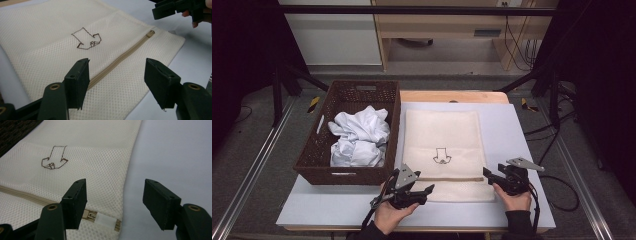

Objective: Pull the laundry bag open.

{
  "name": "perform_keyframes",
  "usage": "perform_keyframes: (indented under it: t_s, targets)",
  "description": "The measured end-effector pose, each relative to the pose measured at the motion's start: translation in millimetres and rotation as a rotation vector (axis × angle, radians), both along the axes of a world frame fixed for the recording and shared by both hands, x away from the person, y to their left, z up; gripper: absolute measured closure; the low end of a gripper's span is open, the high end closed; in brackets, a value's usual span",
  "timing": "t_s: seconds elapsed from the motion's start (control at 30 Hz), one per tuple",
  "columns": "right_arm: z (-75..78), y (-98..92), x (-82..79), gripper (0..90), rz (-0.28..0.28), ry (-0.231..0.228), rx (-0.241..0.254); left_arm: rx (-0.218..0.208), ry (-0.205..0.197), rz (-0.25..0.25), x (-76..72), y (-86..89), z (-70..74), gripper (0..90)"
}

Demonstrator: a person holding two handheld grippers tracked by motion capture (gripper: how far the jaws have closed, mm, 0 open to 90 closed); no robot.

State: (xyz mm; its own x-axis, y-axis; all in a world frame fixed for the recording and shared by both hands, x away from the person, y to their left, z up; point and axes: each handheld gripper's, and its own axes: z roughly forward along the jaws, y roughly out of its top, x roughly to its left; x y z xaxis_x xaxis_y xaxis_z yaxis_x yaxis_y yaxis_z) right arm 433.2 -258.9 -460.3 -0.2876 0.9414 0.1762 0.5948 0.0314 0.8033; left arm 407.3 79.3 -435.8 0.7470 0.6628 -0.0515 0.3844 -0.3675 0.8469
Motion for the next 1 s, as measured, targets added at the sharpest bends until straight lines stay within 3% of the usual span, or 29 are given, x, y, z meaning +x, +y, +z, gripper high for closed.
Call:
perform_keyframes:
  t_s: [0.3, 0.47, 0.63, 0.77, 1.0]
  targets:
    - [-3.1, -5.8, -4.9, 37.0, -0.018, 0.013, 0.014, -0.016, 0.002, -0.032, 8.6, -31.8, -3.5, 37.1]
    - [-5.5, -8.7, -5.5, 39.4, -0.023, 0.019, 0.020, -0.022, -0.006, -0.048, 14.3, -47.8, -4.4, 44.6]
    - [-5.4, -9.7, -6.3, 42.2, -0.017, 0.028, 0.021, -0.022, -0.009, -0.055, 17.3, -61.1, -4.5, 55.9]
    - [-4.7, -10.4, -7.5, 48.9, -0.001, 0.041, 0.036, -0.007, 0.021, -0.087, 18.6, -74.0, -9.0, 67.9]
    - [-8.1, -8.4, -7.1, 56.3, 0.008, 0.071, 0.034, 0.039, 0.032, -0.100, 19.4, -92.5, -19.7, 85.1]
